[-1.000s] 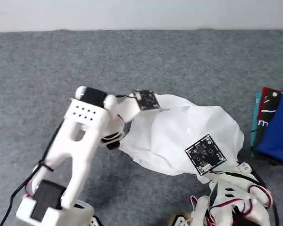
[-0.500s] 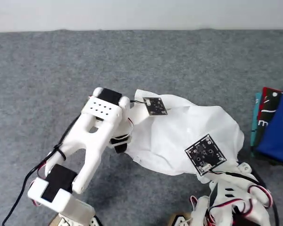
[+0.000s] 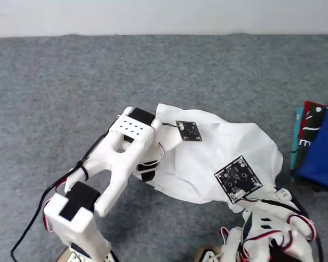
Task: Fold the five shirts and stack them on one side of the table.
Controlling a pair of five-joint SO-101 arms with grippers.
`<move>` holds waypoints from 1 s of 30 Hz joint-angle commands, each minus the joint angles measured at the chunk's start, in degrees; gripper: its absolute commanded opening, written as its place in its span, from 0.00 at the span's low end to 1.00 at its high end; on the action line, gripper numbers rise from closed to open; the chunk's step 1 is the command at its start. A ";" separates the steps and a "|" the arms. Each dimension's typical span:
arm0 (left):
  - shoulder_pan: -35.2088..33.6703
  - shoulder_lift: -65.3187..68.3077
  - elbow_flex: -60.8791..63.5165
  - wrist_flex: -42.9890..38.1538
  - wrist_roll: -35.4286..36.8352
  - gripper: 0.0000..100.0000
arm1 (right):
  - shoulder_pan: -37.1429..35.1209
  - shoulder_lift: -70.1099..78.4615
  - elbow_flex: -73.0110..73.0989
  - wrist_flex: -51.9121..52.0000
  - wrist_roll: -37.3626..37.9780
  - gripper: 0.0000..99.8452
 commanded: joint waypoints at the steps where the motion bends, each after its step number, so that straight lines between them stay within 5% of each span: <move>1: 0.62 0.53 -2.24 -0.70 0.53 0.06 | 0.84 -0.31 -0.79 2.07 -0.44 0.01; 15: 0.70 -6.68 -2.07 5.63 0.62 0.02 | 0.84 -0.31 -0.79 2.07 -0.35 0.01; 19: 2.99 -10.37 -2.07 9.85 0.53 0.08 | 0.84 -0.31 -0.79 2.07 -0.35 0.01; 30: 2.73 -7.74 -2.15 3.34 0.26 0.14 | 0.84 -0.31 -0.79 2.07 -0.35 0.01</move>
